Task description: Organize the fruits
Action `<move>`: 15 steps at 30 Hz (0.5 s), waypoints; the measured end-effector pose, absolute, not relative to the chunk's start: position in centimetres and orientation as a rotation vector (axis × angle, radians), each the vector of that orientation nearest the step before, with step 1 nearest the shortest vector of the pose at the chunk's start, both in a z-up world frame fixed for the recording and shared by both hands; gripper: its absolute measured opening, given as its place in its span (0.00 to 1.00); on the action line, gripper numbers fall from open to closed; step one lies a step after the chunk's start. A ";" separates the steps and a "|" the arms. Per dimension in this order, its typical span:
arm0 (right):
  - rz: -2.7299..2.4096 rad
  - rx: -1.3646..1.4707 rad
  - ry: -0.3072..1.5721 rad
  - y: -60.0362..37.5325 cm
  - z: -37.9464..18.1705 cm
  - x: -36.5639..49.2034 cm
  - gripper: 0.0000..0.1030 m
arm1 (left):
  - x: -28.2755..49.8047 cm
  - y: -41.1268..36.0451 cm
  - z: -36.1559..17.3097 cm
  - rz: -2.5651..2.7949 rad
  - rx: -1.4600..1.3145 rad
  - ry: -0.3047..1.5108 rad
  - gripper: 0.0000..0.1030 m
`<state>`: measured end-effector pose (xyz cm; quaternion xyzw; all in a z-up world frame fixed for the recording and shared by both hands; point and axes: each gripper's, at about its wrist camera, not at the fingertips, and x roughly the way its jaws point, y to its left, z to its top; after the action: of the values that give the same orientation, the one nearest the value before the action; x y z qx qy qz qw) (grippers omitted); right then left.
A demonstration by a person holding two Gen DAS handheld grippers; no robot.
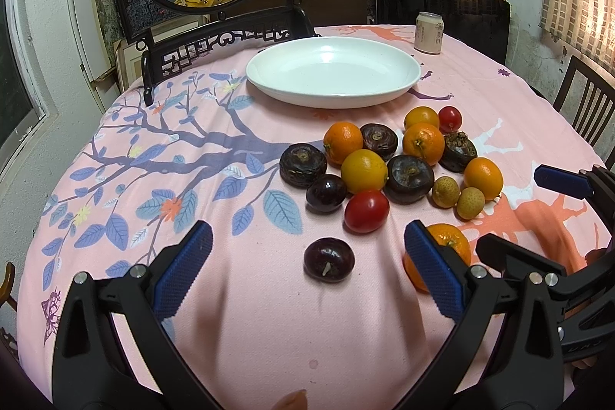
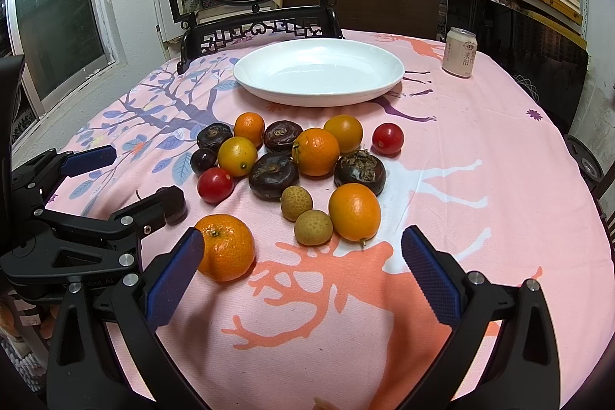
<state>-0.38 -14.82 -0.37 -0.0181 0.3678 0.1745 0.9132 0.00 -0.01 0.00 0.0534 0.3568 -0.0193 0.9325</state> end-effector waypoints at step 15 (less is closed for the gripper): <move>0.464 -0.013 0.917 -17.4 -2.2 -2.0 0.99 | -1.2 -1.2 -1.9 -0.182 0.180 0.840 0.98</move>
<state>-2.04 -17.41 -2.24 -0.0064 0.4388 0.2219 0.8707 -1.25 -1.15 -1.86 0.0870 0.4068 -0.0879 0.9051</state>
